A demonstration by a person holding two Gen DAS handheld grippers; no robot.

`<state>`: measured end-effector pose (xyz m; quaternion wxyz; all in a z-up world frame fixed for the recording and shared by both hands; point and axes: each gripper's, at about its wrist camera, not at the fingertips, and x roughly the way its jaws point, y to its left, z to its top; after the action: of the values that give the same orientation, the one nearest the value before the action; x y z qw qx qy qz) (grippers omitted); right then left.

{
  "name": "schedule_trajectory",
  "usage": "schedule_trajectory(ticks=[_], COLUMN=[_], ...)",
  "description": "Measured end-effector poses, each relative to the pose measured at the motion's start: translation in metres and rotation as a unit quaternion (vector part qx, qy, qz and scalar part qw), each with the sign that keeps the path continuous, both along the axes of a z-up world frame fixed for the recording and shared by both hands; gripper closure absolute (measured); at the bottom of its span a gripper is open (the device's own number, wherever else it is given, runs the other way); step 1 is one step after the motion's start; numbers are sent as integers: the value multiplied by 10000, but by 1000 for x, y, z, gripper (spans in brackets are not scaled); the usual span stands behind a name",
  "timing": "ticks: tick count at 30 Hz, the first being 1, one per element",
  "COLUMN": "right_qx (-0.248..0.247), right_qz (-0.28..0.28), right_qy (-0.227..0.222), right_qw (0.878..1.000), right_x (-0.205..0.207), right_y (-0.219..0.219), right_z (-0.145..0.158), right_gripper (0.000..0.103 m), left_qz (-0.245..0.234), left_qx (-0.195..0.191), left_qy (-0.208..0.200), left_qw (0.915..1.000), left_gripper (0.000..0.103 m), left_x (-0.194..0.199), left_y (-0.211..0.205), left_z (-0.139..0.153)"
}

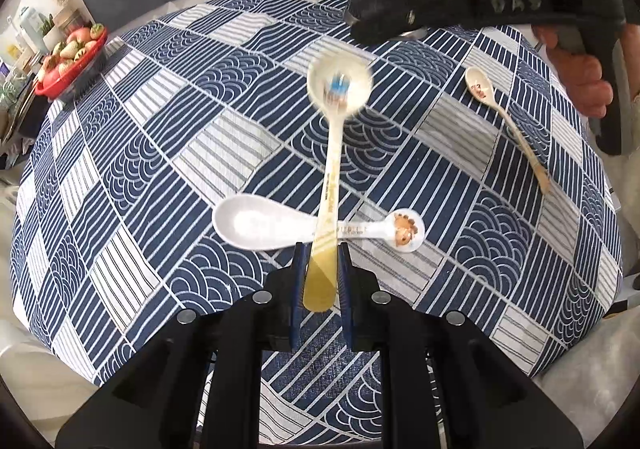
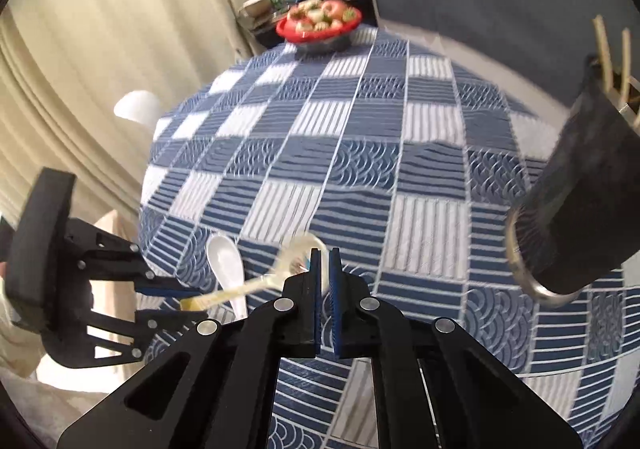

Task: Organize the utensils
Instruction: 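Grasp the yellow-handled spoon with the left tool while the right tool grasps a cartoon spoon, then lift both held spoons and carry them over the black cup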

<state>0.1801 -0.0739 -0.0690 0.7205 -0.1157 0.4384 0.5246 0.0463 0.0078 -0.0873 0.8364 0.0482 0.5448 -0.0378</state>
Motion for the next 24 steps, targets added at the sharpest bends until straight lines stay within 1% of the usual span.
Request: schedule_trajectory(ticks=[4,6,9,15,17,18,22,24], right_qx=[148,248,204,-293,-428,-455,-457,-477], right_qz=[-168,-249,-263,-270,-245,-244,-220,-207], right_qy=[-83,-50,94,361,452,486,704,764], right_qw=[9997,9994,9994,9986,9978,9975,9962,9957], right_x=[9,12,14,11,11,11,14,15], right_y=[-13,-20,-25,-18,-13,-11,-5,0], right_z=[15,19,14,-23,-37,-42,-56,-60], right_gripper=[101,101,97,96,92,88,84,83], left_qz=[-28,-69,-131,-74,-47,-36,7,43], left_qx=[-71,-39,16,-19,-9,-5,51,16], left_qy=[-205,-199,-154,-31,3,14,66,76], left_qw=[9998,9998,9998,10000,10000,10000,10000,10000], left_gripper=[88,88,88,88,88,88,88,88], left_x=[8,14,17,19,19,18,18,17], left_y=[-5,-8,-12,-14,-14,-14,-13,-12], left_z=[17,20,19,12,11,10,9,8])
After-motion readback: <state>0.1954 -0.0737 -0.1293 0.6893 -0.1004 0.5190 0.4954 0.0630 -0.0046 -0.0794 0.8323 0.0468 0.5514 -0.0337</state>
